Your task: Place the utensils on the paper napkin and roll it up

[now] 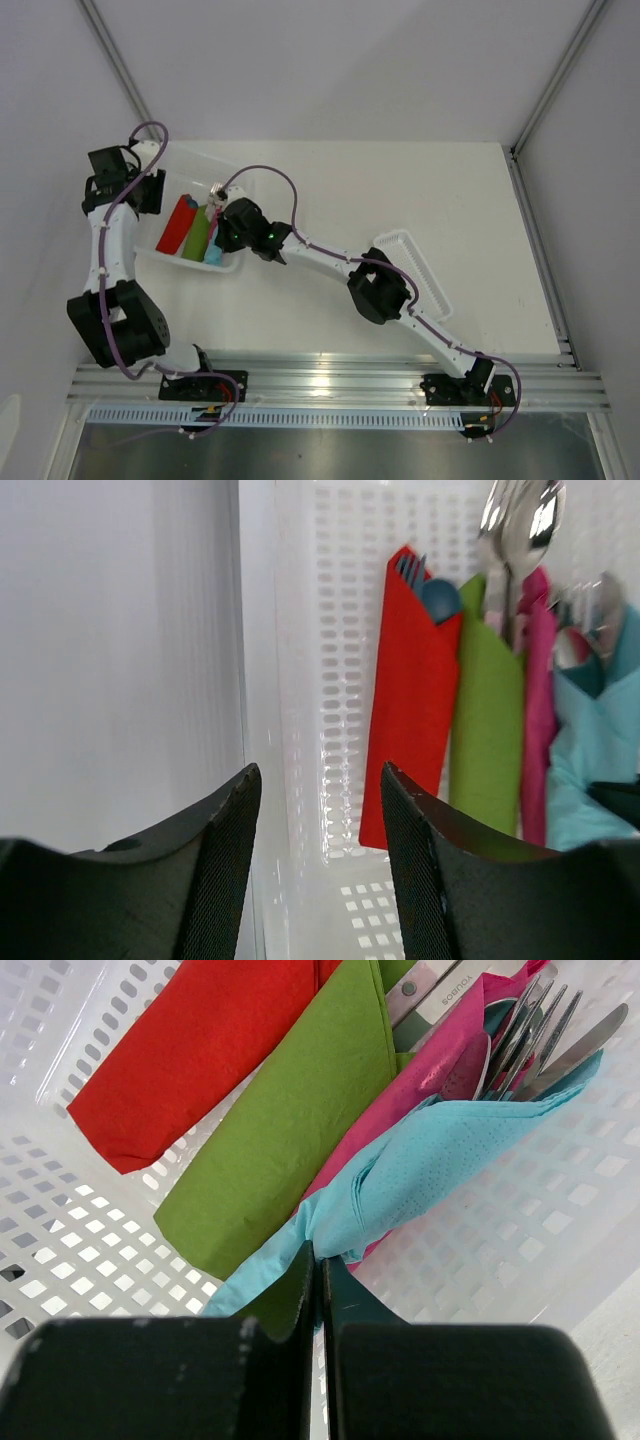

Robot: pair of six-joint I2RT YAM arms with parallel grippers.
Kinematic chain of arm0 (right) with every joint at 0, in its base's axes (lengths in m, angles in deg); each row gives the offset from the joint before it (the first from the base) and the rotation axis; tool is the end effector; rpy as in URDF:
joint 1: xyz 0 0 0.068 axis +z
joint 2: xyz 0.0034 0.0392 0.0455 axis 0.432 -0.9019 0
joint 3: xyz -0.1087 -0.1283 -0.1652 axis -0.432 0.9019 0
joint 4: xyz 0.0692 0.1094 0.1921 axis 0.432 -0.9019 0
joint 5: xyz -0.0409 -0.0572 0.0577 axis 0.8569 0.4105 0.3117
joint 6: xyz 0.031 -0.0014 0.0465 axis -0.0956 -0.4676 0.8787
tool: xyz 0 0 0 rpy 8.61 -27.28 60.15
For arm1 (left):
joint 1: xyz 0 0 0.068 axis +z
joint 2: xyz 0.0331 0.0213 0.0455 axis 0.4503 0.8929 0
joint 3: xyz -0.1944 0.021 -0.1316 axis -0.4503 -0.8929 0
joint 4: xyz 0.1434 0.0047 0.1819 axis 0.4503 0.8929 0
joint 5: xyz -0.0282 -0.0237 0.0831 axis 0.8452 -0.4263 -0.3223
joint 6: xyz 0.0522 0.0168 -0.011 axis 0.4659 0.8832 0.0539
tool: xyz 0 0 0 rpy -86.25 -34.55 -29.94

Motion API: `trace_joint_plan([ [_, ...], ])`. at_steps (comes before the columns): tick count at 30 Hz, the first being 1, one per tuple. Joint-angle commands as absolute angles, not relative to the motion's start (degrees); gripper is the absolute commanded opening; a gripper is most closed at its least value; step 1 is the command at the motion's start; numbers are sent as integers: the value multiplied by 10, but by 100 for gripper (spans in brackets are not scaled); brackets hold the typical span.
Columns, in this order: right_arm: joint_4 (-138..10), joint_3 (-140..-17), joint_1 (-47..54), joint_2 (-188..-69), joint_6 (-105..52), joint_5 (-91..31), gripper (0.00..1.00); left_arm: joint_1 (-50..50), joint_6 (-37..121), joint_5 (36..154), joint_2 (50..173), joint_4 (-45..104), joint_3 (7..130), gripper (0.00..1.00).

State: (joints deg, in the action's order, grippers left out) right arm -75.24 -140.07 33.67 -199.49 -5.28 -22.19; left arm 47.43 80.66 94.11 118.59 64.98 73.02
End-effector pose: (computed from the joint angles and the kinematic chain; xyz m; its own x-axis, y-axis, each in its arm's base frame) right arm 0.2770 0.4656 0.1712 -0.6014 -0.1003 -0.7926 -0.6533 0.6328 0.4156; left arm 0.2795 0.1002 0.3034 -0.6451 0.2414 -0.7249 0.0426 0.9587 0.2814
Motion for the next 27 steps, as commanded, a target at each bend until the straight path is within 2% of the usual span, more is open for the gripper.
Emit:
trace_joint_plan([
  [1,-785,-1393,343,-2007,-68,-231,0,478,822,882,1236,661,756,56],
  [10,-789,-1392,342,-2009,-74,-239,0,480,838,837,1255,641,739,56],
  [17,-776,-1352,341,-1998,-72,-235,0,475,827,916,1192,686,767,56],
  [27,-779,-1349,343,-1996,-77,-231,0,475,835,903,1183,682,778,56],
])
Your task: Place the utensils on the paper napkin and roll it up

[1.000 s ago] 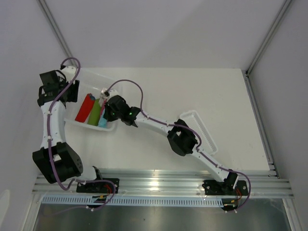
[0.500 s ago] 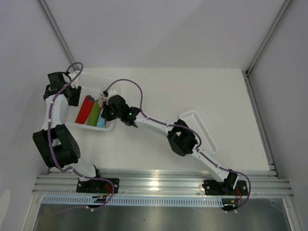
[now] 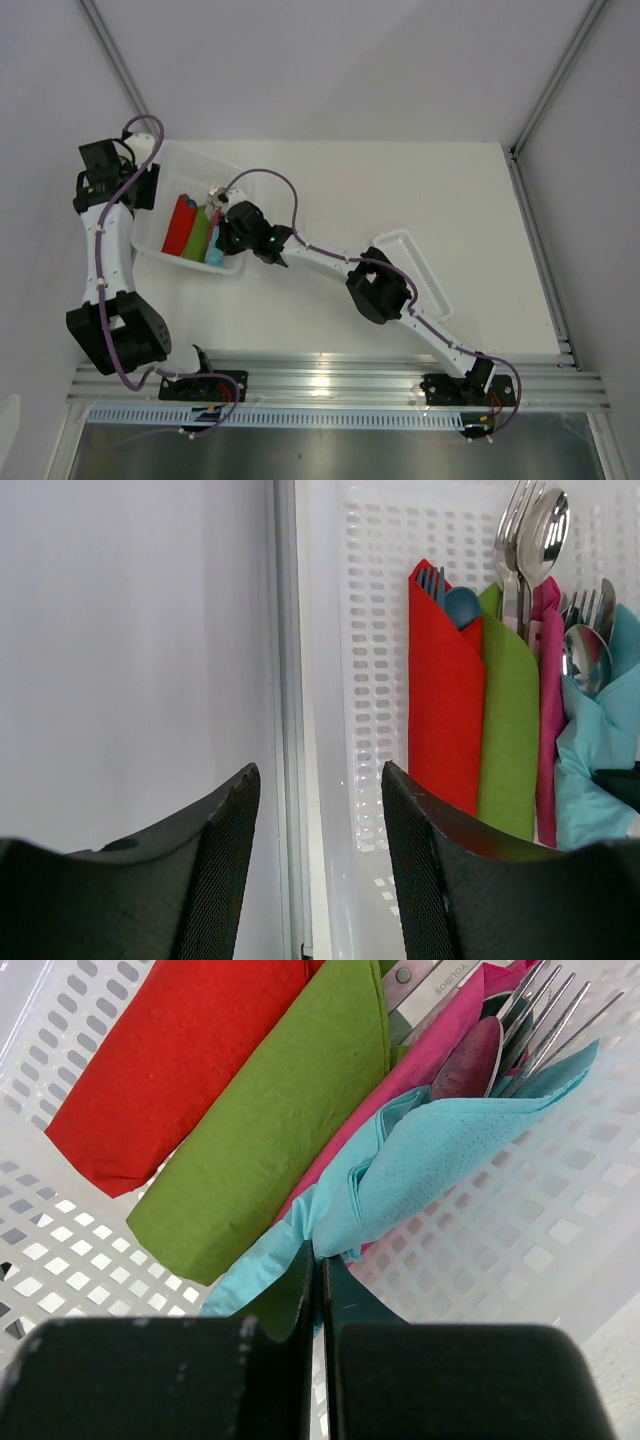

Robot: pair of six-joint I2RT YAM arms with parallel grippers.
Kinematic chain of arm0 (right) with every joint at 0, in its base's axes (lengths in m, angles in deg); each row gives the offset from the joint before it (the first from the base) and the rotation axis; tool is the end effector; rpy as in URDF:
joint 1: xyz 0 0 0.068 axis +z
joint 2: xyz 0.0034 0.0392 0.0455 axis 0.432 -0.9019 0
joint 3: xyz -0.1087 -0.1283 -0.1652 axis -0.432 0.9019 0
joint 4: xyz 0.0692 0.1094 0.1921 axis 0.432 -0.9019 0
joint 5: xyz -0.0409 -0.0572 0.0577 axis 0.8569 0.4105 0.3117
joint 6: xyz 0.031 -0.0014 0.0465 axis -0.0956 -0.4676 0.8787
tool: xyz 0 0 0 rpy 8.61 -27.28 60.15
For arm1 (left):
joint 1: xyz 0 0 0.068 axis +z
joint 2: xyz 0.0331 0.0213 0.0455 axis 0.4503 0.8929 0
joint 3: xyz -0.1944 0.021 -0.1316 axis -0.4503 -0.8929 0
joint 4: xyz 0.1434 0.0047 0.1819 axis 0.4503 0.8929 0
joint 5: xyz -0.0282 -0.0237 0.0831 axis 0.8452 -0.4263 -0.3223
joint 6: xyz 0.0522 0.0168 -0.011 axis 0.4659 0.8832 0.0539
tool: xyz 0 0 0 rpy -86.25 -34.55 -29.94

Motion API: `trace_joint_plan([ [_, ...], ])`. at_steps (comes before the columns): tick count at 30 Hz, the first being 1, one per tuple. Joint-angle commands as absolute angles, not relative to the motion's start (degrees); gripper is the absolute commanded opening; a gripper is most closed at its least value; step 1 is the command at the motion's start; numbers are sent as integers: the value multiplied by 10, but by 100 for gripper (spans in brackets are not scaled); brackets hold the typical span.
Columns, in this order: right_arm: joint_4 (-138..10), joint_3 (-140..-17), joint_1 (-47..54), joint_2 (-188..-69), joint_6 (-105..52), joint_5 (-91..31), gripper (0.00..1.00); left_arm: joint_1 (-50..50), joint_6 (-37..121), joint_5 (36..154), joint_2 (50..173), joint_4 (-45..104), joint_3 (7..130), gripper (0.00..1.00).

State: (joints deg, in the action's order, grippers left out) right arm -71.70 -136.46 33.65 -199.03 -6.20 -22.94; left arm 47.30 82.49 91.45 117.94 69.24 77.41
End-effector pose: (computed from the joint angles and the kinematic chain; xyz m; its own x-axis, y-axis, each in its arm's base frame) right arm 0.2764 0.4652 0.1613 -0.5908 -0.1102 -0.7993 -0.6694 0.6199 0.4093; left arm 0.2739 0.0993 0.3232 -0.6509 0.2729 -0.7084 0.0304 0.9418 0.3349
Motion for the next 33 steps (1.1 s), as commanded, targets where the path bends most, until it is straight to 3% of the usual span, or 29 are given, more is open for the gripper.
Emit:
trace_joint_plan([
  [1,-778,-1348,343,-1995,-75,-231,0,475,841,887,1186,678,773,57],
  [7,-772,-1341,348,-1988,-76,-226,0,475,858,901,1231,702,754,57],
  [15,-771,-1341,345,-1985,-81,-227,0,475,889,827,1259,646,734,53],
  [24,-764,-1341,343,-1983,-81,-231,0,475,911,882,1259,647,703,35],
  [33,-744,-1337,334,-1974,-74,-240,0,475,929,886,1250,635,679,8],
])
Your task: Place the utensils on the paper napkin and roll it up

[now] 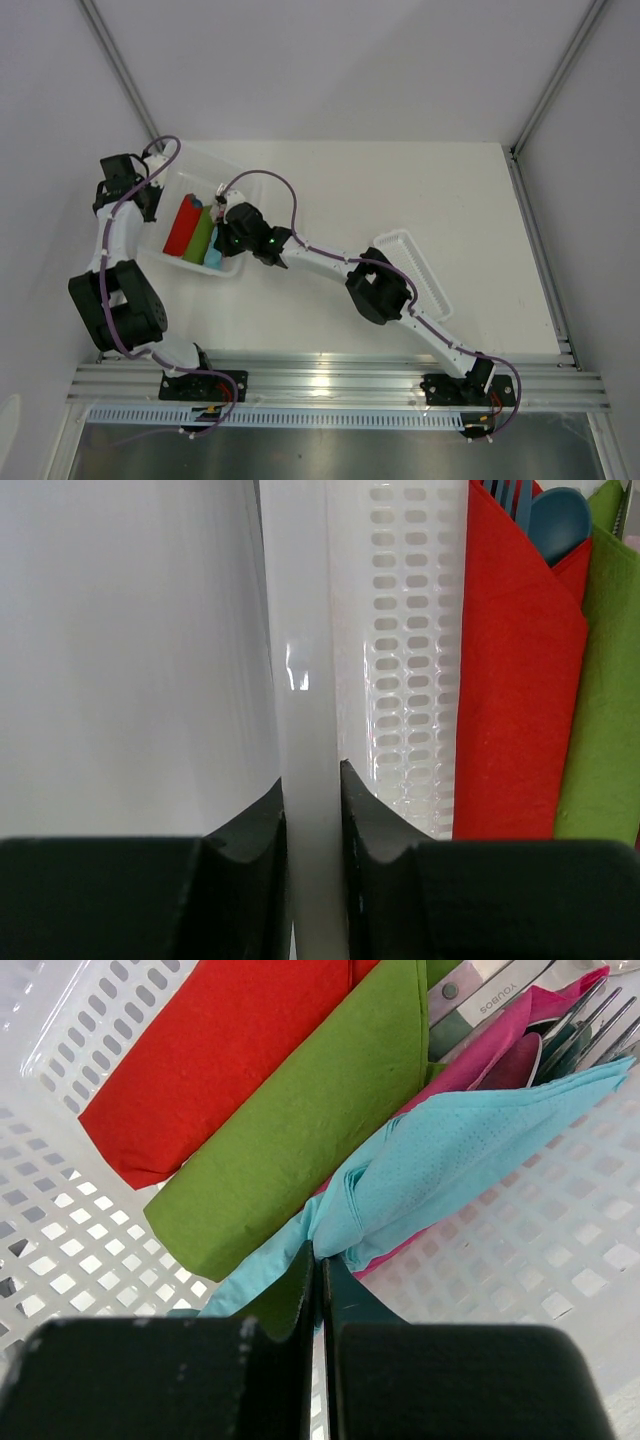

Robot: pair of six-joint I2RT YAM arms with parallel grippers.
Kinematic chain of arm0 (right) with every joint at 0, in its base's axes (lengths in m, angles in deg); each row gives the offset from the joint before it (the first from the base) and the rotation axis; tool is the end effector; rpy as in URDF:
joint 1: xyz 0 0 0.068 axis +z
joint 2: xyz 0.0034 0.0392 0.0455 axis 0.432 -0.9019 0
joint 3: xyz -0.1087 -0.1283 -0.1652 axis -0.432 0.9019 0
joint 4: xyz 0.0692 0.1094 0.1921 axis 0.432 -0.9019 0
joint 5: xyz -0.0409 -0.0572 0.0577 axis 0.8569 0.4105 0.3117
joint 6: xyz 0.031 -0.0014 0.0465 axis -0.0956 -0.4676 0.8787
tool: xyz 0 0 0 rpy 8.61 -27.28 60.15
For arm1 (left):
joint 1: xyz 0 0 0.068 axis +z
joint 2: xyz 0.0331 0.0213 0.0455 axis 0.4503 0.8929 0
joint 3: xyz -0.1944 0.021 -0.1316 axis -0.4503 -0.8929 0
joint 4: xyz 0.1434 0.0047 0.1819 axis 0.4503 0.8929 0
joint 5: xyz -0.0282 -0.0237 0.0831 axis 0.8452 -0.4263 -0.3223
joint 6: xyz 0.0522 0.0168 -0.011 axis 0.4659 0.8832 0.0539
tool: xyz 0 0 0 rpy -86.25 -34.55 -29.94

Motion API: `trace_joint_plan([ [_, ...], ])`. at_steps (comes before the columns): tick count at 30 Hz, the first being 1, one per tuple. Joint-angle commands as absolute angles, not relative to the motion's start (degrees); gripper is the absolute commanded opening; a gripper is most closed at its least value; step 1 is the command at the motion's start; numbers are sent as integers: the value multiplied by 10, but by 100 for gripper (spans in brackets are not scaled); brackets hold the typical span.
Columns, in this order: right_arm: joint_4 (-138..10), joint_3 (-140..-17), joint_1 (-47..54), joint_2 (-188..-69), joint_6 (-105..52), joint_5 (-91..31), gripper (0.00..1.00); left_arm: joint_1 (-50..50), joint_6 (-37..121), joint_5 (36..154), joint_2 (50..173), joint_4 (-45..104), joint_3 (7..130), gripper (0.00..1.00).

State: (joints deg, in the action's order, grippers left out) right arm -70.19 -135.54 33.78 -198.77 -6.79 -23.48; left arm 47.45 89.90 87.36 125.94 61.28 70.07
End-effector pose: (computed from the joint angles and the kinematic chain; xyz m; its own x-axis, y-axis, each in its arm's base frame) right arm 0.2751 0.4661 0.1612 -0.5794 -0.1109 -0.8075 -0.6837 0.6055 0.4074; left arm 0.2998 0.1128 0.2559 -0.7465 0.3533 -0.5639 0.1211 0.9054 0.4069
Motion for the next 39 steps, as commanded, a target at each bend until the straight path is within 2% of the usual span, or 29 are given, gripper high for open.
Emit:
trace_joint_plan([
  [1,-741,-1336,334,-1973,-74,-243,0,475,930,886,1249,635,676,6],
  [3,-731,-1334,332,-1965,-72,-246,0,475,929,884,1247,633,674,1],
  [12,-652,-1334,329,-1939,-64,-260,0,475,924,881,1255,629,663,1],
  [20,-556,-1354,330,-1962,-47,-271,0,478,921,883,1264,630,661,1],
  [33,-494,-1414,337,-2033,-90,-303,0,485,918,891,1273,624,652,1],
  [39,-501,-1344,328,-2023,-31,-289,0,486,918,882,1278,620,653,1],
])
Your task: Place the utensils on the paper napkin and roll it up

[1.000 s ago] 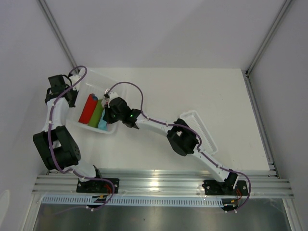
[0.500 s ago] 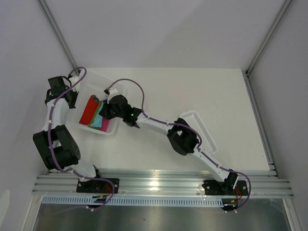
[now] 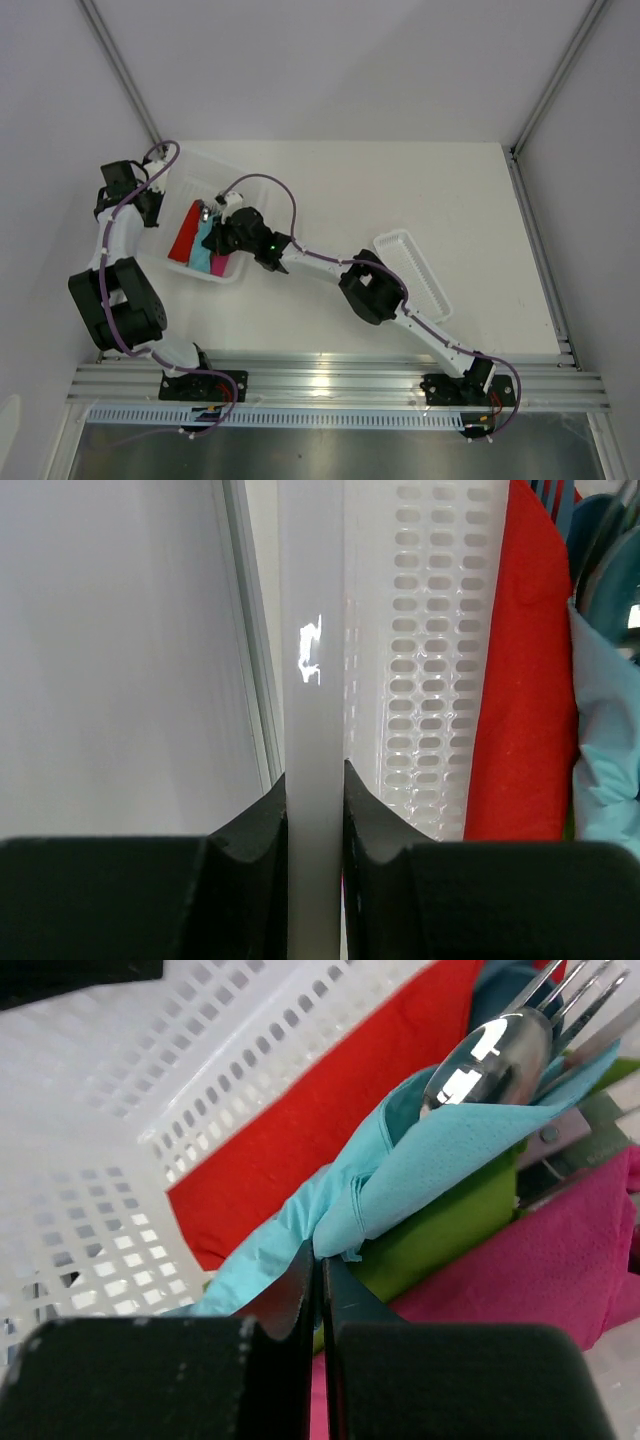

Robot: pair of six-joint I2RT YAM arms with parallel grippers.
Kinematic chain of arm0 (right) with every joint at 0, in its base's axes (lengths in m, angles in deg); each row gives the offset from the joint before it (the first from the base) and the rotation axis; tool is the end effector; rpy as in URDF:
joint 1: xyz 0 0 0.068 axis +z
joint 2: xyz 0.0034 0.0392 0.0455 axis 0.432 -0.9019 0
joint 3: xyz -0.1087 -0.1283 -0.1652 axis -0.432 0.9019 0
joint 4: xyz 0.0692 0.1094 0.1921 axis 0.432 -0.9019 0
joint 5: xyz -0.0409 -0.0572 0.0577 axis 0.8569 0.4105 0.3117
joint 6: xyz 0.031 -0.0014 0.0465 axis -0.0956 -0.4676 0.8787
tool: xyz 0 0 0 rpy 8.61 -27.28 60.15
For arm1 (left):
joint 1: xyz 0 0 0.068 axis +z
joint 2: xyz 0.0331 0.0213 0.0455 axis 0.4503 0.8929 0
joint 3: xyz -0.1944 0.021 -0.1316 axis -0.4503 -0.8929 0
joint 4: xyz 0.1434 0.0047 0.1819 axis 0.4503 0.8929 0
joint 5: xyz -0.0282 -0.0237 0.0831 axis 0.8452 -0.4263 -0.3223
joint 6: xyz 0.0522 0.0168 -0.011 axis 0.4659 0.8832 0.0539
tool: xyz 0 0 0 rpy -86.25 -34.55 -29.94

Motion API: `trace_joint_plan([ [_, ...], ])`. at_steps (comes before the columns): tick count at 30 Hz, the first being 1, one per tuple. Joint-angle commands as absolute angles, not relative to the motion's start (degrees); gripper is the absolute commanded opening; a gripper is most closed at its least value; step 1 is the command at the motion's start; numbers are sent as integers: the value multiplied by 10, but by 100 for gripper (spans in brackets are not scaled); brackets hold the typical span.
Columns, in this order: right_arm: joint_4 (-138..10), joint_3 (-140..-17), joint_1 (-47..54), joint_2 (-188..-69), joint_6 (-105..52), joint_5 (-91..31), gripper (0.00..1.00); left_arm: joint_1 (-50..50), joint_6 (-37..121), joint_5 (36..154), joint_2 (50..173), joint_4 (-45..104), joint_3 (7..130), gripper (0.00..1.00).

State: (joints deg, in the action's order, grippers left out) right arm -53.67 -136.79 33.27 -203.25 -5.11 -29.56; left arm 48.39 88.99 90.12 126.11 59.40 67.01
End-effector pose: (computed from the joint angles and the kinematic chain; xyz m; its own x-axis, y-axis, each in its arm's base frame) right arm 0.2833 0.4784 0.1577 -0.5221 0.0342 -0.8522 -0.7562 0.4436 0.4811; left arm 0.2969 0.1154 0.2416 -0.7481 0.3277 -0.5770 0.1281 0.9245 0.3590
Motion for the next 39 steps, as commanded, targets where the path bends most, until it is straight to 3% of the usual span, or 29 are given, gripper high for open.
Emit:
trace_joint_plan([
  [1,-504,-1336,329,-2019,-31,-286,0,487,916,881,1281,621,655,1],
  [11,-590,-1327,335,-2009,5,-247,1,500,908,871,1309,624,662,1],
  [21,-688,-1371,338,-2014,18,-191,13,507,906,871,1313,624,671,1],
  [27,-733,-1377,339,-2000,29,-156,32,514,905,870,1318,625,682,1],
  [39,-740,-1377,356,-1971,-5,-103,41,517,909,852,1327,616,683,1],
])
